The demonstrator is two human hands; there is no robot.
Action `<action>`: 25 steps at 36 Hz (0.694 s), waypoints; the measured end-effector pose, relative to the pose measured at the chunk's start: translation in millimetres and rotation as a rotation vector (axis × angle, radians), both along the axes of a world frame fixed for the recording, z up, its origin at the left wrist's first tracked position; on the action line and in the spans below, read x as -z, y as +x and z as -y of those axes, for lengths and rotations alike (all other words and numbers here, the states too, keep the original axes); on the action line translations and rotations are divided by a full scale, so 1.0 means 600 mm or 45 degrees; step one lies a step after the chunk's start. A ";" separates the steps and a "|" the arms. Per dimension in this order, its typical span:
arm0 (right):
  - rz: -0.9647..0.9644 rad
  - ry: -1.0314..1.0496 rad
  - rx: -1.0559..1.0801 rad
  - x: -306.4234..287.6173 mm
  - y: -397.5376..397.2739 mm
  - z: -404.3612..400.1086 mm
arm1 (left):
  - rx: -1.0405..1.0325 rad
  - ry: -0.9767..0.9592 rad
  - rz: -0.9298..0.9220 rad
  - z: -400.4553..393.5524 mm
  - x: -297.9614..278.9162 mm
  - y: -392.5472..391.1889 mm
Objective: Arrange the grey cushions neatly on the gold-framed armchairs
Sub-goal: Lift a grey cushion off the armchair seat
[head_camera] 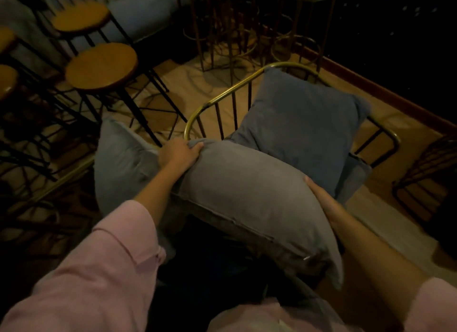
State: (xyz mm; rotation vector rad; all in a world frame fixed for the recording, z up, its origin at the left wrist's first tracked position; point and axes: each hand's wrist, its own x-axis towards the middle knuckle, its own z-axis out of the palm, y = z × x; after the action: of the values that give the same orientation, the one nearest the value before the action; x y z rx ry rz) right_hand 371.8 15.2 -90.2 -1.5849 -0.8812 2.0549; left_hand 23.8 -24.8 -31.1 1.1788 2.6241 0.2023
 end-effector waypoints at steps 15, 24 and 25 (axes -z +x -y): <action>0.030 0.769 -0.136 -0.268 -0.223 0.038 | -0.620 1.093 0.189 0.326 -0.228 -0.136; -0.058 0.979 -0.630 -0.250 -0.414 0.145 | -1.026 1.270 0.029 0.576 -0.203 -0.169; -0.052 0.982 -0.692 -0.243 -0.432 0.160 | -1.082 1.280 0.006 0.601 -0.194 -0.166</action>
State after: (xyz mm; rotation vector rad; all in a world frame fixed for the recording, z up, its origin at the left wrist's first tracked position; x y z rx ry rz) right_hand 112.8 -81.0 55.9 -0.9320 -1.9498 1.6770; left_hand -75.8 -385.6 85.2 0.0819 2.8522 1.7904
